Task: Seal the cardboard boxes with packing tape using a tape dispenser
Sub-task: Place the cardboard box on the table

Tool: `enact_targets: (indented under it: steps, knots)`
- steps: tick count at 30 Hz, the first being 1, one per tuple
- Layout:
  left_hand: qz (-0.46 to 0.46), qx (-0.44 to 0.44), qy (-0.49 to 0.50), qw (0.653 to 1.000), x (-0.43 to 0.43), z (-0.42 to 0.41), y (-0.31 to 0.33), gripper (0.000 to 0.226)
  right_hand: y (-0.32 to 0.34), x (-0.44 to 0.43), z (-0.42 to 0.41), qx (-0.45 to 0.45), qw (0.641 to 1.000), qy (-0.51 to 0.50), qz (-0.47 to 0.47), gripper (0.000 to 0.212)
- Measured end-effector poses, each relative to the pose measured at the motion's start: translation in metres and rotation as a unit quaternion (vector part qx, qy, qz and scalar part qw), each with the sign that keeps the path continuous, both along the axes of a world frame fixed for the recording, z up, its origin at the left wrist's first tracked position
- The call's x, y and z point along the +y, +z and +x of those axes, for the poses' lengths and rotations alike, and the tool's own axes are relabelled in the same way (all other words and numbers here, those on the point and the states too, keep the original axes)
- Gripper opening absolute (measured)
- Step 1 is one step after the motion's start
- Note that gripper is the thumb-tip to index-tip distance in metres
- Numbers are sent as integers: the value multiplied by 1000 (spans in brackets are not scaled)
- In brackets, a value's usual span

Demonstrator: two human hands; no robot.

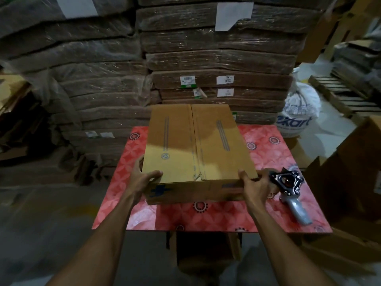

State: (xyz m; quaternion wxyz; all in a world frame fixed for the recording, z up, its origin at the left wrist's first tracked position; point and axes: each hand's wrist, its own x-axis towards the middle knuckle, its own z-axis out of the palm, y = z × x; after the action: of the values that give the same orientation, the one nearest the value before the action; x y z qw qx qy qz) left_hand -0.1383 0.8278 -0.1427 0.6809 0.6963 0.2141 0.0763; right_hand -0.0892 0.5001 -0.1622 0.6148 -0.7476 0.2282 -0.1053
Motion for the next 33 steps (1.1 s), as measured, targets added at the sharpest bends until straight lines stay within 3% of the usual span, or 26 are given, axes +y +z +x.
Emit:
enact_targets:
  steps: [6, 10, 14, 17, 20, 25, 29, 33]
  knots:
    - [9, 35, -53, 998, 23, 13, -35, 81, -32, 15, -13, 32, 998, -26, -43, 64]
    - [60, 58, -97, 992, 24, 10, -59, 75, -47, 21, -22, 77, 994, -21, -70, 52]
    - [87, 59, -122, 987, 27, 13, -65, 75, -53, 19, -14, 105, 991, -19, -80, 58]
    - [158, 63, -130, 977, 30, 17, -60, 84, -49, 16, -15, 121, 989, 0, -86, 53]
    - [317, 84, -169, 930, 24, 25, -57, 93, -46, 14, -17, 109, 989, 12, -96, 47]
    - [488, 112, -210, 840, 8, 42, -47, 79, -48, 12, -12, 86, 975, 37, -203, 55]
    - [532, 90, -244, 806, -2, 54, -44, 79, -44, -9, 2, 68, 979, 22, -191, 21]
    - [538, 102, -251, 798, -6, 64, -61, 86, -53, -53, 19, 97, 958, 50, -267, 21]
